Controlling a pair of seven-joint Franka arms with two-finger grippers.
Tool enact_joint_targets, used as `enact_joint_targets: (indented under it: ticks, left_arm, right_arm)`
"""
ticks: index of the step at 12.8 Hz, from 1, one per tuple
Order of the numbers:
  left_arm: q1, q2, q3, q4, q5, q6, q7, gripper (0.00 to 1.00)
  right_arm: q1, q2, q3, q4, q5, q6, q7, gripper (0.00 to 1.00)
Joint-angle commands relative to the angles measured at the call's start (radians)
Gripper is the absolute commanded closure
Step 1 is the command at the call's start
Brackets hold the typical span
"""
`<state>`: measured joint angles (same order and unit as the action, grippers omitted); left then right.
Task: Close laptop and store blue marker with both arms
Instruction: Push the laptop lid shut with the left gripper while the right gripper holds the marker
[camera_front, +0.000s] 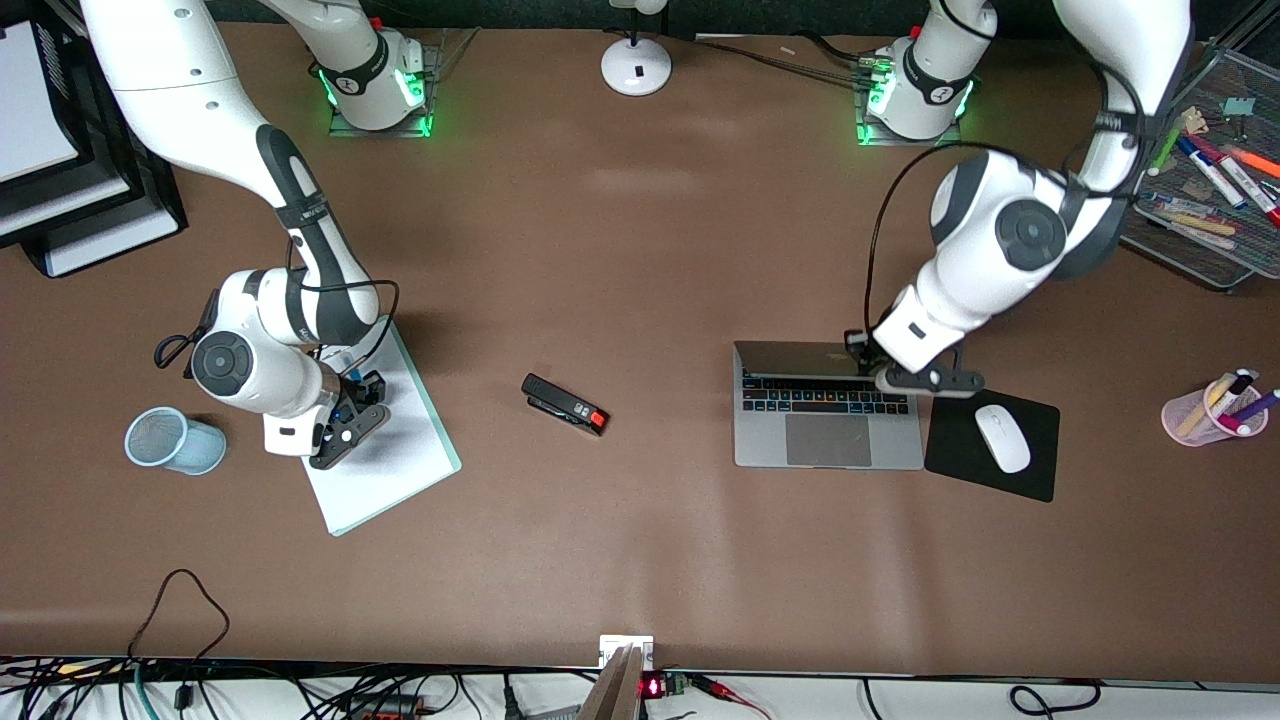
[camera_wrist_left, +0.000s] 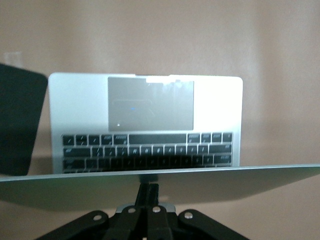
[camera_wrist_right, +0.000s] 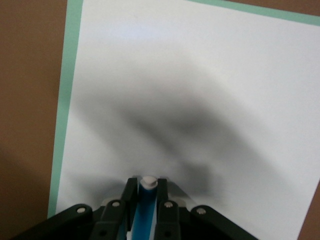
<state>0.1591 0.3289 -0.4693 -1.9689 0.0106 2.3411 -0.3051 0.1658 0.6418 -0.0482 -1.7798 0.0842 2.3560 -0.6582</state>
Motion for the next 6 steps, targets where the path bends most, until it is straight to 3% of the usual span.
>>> enact_joint_targets:
  ticks: [1, 4, 6]
  left_arm:
    - [-0.007, 0.129, -0.009, 0.128, 0.069, -0.005, 0.001, 1.00]
    - [-0.019, 0.240, -0.008, 0.211, 0.101, 0.021, 0.003, 1.00]
    - [-0.023, 0.304, -0.008, 0.257, 0.162, 0.044, 0.001, 1.00]
  right_arm:
    - [0.001, 0.015, -0.002, 0.020, 0.006, -0.003, 0.012, 0.77]
    - [-0.002, 0.025, -0.002, 0.020, 0.006, 0.009, 0.012, 0.77]
    - [-0.002, 0.025, -0.002, 0.022, 0.006, 0.013, 0.012, 0.85]
